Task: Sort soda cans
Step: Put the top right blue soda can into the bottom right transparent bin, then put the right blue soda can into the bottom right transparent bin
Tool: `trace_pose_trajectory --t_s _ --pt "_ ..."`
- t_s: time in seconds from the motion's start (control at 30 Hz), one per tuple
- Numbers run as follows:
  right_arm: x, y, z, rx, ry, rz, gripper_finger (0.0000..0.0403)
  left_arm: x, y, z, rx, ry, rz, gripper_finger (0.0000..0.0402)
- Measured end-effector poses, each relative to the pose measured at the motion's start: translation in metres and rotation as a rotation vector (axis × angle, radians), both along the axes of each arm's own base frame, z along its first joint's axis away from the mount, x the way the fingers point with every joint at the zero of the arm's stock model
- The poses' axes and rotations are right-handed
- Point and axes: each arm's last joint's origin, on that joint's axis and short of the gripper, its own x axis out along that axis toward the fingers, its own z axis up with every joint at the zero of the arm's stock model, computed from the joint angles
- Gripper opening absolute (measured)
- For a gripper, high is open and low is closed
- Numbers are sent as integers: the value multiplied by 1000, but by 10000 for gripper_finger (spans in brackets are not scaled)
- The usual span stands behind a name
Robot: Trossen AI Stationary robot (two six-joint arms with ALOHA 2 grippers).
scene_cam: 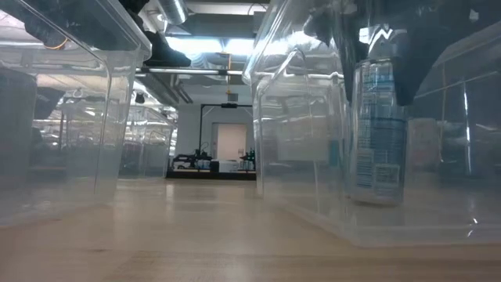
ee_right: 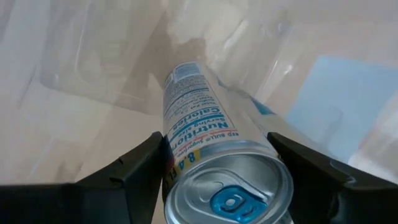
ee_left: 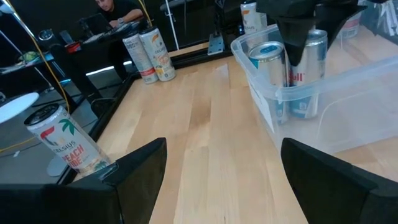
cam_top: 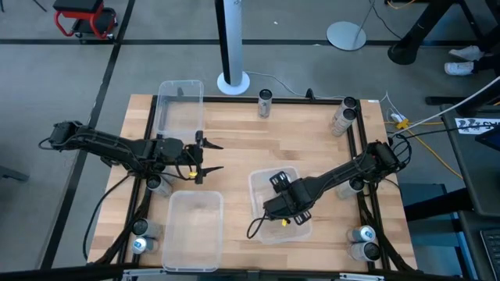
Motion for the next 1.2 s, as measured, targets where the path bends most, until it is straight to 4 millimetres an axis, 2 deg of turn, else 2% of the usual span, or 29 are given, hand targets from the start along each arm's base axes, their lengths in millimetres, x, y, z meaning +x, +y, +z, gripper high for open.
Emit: trace_pose_trajectory --t_s 0.3,0.67,0.9,1.2 --pt "0 -3 0 8 1 -56 272 0 0 -2 1 18 0 306" --pt "0 -2 3 36 18 -65 346 0 0 -2 1 16 0 306" --pt "-1 -2 31 48 21 -14 351 0 0 -1 1 16 0 306" --pt "-8 -1 82 46 -14 -2 351 0 0 -2 2 18 0 306"
